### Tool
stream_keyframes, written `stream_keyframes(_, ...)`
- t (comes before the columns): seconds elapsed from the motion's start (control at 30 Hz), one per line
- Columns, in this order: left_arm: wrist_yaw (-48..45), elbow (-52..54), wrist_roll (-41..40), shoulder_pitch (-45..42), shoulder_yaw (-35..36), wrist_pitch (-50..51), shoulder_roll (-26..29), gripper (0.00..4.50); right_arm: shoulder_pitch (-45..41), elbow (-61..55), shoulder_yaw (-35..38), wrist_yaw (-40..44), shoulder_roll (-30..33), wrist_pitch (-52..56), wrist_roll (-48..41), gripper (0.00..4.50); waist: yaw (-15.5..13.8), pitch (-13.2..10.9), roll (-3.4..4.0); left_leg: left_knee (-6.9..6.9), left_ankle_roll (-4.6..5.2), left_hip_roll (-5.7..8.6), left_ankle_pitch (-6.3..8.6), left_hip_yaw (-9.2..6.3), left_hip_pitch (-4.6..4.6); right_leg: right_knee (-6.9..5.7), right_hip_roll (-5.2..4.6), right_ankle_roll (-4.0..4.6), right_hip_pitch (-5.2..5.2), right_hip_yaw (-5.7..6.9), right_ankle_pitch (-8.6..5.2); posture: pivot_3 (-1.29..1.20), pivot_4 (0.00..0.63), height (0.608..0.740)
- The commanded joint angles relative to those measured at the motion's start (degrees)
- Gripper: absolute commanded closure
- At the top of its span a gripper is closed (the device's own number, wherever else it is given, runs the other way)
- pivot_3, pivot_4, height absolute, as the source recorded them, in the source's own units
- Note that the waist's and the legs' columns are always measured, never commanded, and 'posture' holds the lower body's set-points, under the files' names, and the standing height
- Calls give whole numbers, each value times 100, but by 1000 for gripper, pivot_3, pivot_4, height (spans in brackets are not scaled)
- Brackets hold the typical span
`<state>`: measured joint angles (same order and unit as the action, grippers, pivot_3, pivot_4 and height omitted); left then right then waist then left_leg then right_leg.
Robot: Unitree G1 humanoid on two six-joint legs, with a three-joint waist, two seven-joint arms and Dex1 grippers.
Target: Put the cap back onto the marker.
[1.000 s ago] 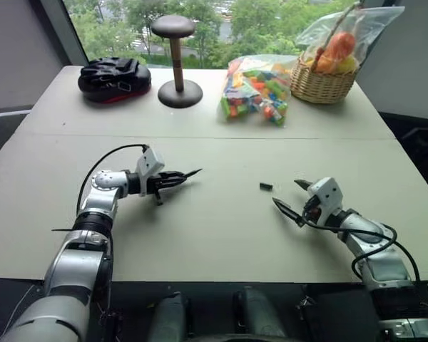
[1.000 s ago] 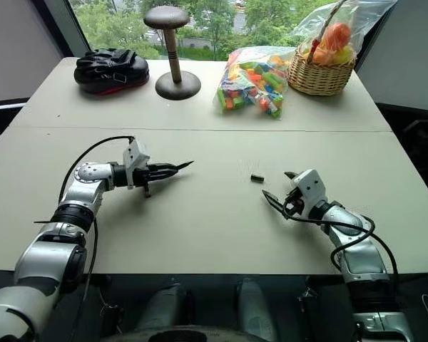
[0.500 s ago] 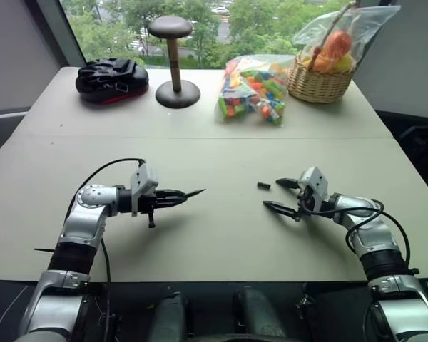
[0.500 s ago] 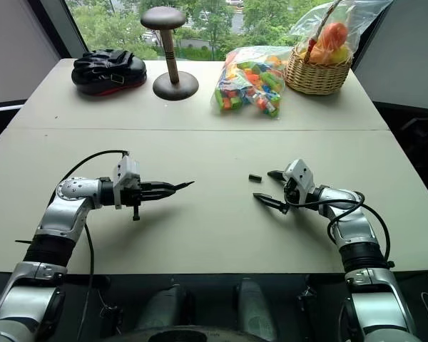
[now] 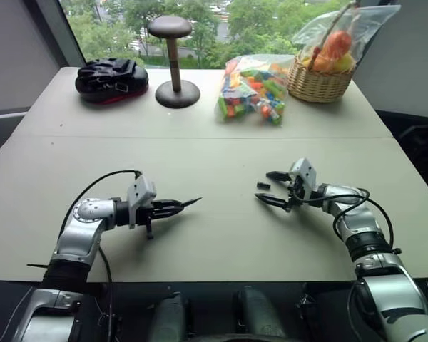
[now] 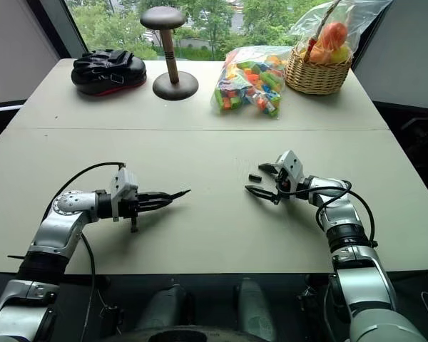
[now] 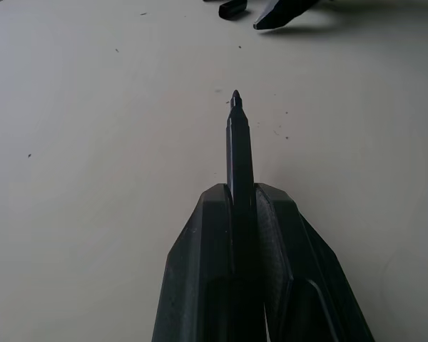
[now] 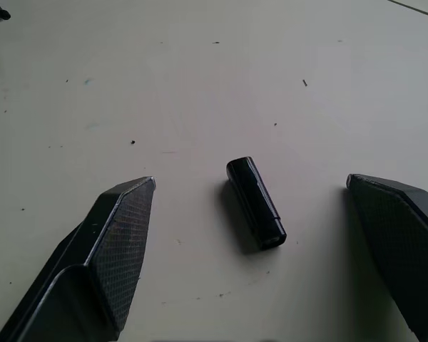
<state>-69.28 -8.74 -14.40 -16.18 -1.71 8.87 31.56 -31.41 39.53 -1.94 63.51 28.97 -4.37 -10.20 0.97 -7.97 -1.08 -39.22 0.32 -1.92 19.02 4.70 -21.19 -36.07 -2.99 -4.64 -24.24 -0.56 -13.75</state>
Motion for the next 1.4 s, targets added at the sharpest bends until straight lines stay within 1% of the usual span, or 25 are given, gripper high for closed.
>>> stream_keyframes(0.03,80,189,-109,1,49,21,85,4500,-35,129,-78,108,46,-271,153,752,1,0,0,0,0,0,0,1,0,0,-1,0,0,0,0,0,150,740)
stream_keyframes(0.27,122,155,-109,-56,14,14,96,4500,-15,427,-148,156,177,-679,388,4444,-1,1,-1,0,-6,3,-3,3,6,0,-5,2,7,0,1,0,150,740)
stream_keyframes(0.37,129,102,-86,-100,-12,-11,79,4500,-28,488,-145,142,192,-738,407,4479,-17,1,-1,0,-14,11,-8,3,18,0,-20,5,20,2,-1,0,150,740)
stream_keyframes(0.53,100,-127,6,-341,-67,-189,70,4500,-110,402,-113,89,264,-760,438,4479,-25,-1,0,4,-13,21,-7,3,75,8,-38,22,78,6,-11,0,150,740)
stream_keyframes(0.67,-17,-521,130,-745,-212,-529,47,4500,-131,15,-137,196,407,-649,433,4479,-23,-3,2,3,-13,28,-7,2,75,7,-57,21,78,10,-11,0,150,740)
stream_keyframes(0.77,-145,-957,290,-1172,-395,-917,-29,4500,-79,-512,-145,333,502,-384,337,4479,-14,-5,5,5,-13,28,-7,3,69,8,-59,19,72,9,-10,0,150,740)
stream_keyframes(0.93,-210,-2157,614,-1839,-681,-1780,-418,4500,72,-1324,-199,403,473,-7,248,4479,-13,-5,5,10,-12,26,-6,2,68,8,-46,6,69,14,-3,0,150,740)
stream_keyframes(1.07,-193,-2772,728,-2121,-781,-2205,-744,4500,171,-1725,-213,344,437,216,210,4479,-8,-7,4,11,-7,26,-4,2,65,11,-43,4,67,14,-2,0,150,740)
stream_keyframes(1.23,-133,-3228,826,-2345,-840,-2527,-1041,4500,271,-2031,-209,274,419,357,177,4479,-17,-8,1,10,-7,26,-3,2,55,14,-42,1,61,15,-1,0,150,740)
stream_keyframes(1.4,-66,-3378,837,-2460,-850,-2622,-1316,4500,348,-2215,-198,173,412,453,141,4479,-22,-9,1,10,-5,27,-2,0,49,17,-42,0,58,18,-1,0,150,740)
